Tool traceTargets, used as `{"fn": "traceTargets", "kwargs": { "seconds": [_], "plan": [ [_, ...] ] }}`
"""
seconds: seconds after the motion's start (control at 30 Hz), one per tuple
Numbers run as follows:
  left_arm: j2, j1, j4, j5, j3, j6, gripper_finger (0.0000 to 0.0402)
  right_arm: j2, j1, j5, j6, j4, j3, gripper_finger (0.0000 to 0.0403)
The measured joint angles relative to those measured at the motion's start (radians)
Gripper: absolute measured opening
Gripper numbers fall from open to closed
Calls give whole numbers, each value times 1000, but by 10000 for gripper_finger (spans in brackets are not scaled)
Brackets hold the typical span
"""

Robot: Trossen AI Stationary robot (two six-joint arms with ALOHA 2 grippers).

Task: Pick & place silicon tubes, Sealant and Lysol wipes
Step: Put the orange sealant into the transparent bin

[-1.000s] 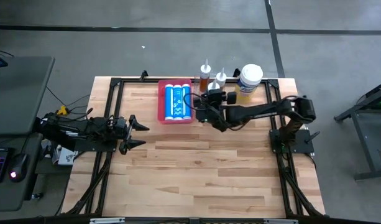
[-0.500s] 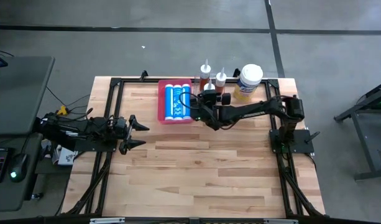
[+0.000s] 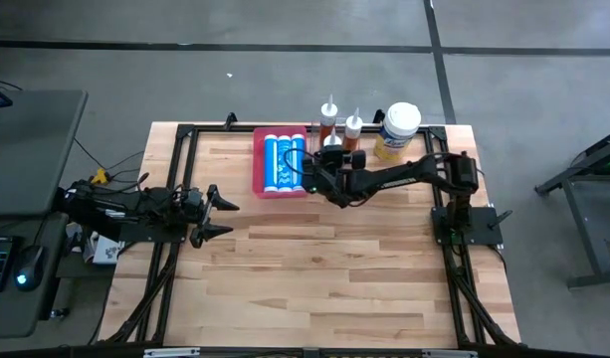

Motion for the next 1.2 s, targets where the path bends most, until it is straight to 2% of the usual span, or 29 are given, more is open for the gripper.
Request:
{"fn": "traceTargets", "kwargs": {
  "seconds": [0.5,1.2],
  "plan": [
    [0,0,1,0,0,0,319,24,-16,-83,70,-22,0,168],
    [0,0,1,4,0,0,319,56,-19,-118,32,-9,3,168]
  ]
}}
